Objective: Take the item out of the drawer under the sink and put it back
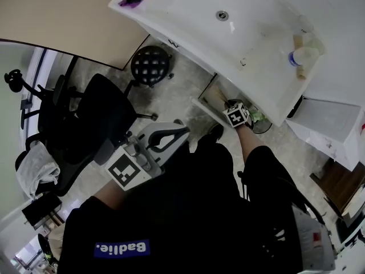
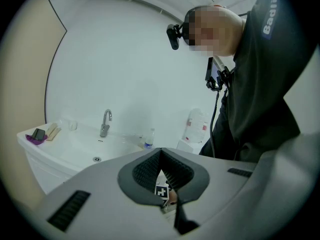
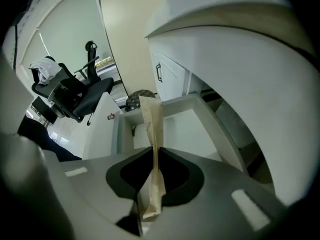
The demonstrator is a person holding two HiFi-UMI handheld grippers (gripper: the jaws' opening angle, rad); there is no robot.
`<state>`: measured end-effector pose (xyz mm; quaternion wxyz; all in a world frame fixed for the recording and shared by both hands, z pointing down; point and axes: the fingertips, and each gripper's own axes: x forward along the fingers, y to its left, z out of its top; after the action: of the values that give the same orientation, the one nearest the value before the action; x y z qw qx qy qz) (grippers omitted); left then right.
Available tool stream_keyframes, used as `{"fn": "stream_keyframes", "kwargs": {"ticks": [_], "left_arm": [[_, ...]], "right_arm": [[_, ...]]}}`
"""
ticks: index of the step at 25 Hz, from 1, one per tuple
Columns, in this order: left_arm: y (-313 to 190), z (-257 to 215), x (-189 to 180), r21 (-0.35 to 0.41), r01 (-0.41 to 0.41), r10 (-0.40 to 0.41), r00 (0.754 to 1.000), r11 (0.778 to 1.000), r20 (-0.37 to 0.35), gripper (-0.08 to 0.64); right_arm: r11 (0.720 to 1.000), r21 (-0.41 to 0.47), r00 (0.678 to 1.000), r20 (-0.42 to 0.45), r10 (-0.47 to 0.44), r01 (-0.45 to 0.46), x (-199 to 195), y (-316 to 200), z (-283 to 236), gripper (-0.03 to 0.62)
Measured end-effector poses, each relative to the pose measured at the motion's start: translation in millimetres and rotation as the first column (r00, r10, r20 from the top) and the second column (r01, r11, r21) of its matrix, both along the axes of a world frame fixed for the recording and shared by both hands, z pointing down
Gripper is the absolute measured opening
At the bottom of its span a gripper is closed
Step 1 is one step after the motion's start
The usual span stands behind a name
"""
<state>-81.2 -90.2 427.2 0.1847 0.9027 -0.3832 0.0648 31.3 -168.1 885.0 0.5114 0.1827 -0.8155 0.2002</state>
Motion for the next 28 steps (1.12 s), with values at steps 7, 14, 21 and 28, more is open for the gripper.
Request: {"fn": "stream_keyframes", "kwargs": {"ticks": [7,14,21,28], "left_arm": [[-8.2,13.3,-0.9,-0.022,0.010,-0.010,1.000,1.000,0.015,0.006],[-13.2,29.6,-9.1,-0.046,0.037,-0.037,0.999,0.998,0.017,0.006],[-12.8,37.2,-9.3,-0.057,0.042,-0.041,0.999,0.998,0.011,0.006],[-5.8,36.1,-11.5,-0.054,0.047,-0.047,0.999,0.997,0.003,0.006]], "right_arm": [[0.999,-0.031,0.999,-0.050,-0.017,0.016,0.3,-6.5,29.6,0.044],[0.998,-0.046,0.995,-0.090,-0.047,0.043,-3.3,-7.3,51.8,0.048],[0.996,-0.074,0.990,-0.124,-0.067,0.058,-1.2,-5.8,66.0,0.052],[0.994,-0.105,0.995,-0.090,-0.040,0.031,-2.3,0.5,58.3,0.089]]}}
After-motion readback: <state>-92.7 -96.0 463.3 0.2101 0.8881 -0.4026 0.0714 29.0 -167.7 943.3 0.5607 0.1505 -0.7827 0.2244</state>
